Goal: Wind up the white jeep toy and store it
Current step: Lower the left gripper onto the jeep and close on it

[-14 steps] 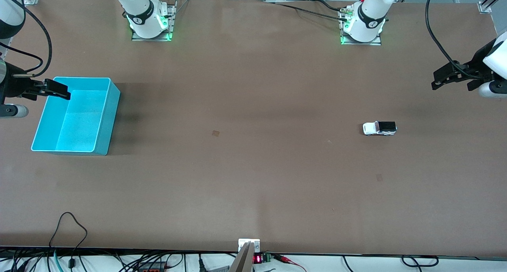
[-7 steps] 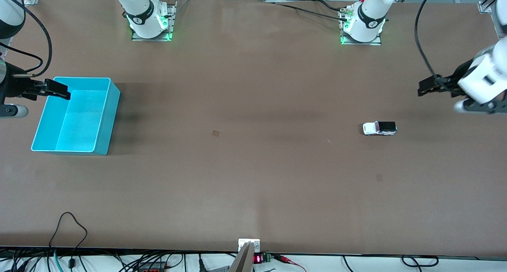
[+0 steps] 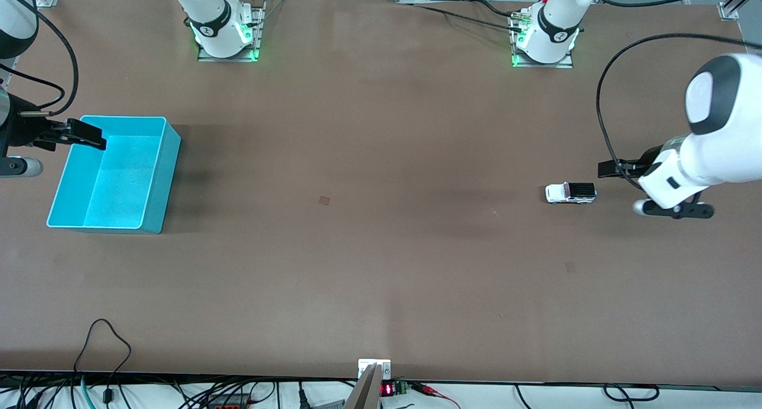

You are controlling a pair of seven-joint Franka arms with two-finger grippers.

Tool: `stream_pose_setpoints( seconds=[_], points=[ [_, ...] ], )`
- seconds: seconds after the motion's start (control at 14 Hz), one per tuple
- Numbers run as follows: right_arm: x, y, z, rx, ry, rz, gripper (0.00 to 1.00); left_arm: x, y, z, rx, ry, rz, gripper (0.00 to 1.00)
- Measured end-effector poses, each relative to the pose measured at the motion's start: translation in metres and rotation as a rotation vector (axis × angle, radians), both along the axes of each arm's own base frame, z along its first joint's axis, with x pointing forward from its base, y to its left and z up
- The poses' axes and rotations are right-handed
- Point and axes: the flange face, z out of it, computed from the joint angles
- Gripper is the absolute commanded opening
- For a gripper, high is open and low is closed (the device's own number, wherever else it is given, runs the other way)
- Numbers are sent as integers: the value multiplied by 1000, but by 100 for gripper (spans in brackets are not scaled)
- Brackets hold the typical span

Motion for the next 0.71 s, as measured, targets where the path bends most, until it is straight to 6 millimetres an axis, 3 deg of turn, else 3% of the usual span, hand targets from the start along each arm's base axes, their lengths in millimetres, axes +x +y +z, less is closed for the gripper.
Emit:
stream_pose_setpoints(
  seconds=[0.29, 0.71],
  points=[
    [0, 0, 0, 0, 1, 0, 100, -12, 14, -41, -101, 12, -362, 100],
    [0, 0, -1, 0, 1, 0, 100, -29, 8, -92, -165, 12, -863, 100]
  ],
)
